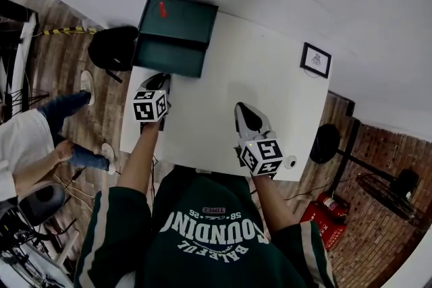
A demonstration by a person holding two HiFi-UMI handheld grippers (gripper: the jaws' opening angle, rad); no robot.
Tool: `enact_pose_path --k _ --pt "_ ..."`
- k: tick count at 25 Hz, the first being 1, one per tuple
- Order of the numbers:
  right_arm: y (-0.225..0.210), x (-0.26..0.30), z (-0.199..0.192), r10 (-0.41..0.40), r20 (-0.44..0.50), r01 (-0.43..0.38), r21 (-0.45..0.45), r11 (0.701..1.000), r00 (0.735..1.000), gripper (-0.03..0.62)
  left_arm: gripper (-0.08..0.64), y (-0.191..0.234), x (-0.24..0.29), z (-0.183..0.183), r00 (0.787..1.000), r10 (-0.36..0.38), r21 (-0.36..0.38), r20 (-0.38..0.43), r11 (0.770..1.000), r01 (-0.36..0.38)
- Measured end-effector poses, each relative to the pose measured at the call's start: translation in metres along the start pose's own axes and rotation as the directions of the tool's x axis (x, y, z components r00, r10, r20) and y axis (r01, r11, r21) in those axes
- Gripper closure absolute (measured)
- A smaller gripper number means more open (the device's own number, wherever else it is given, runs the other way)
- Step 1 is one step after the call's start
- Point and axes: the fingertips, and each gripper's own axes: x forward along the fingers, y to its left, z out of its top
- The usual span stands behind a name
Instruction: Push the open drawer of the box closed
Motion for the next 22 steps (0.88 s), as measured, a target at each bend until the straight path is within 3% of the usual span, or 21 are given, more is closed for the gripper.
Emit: enact_pose_path --k 22 --pt "-0.024 0.001 -0.006 -0.034 -0.014 0.035 0.039 0.999 0.999 0.594 0.436 0.004 0.033 0.035 1.000 0.010 -0.018 -0.007 1.000 -0.010"
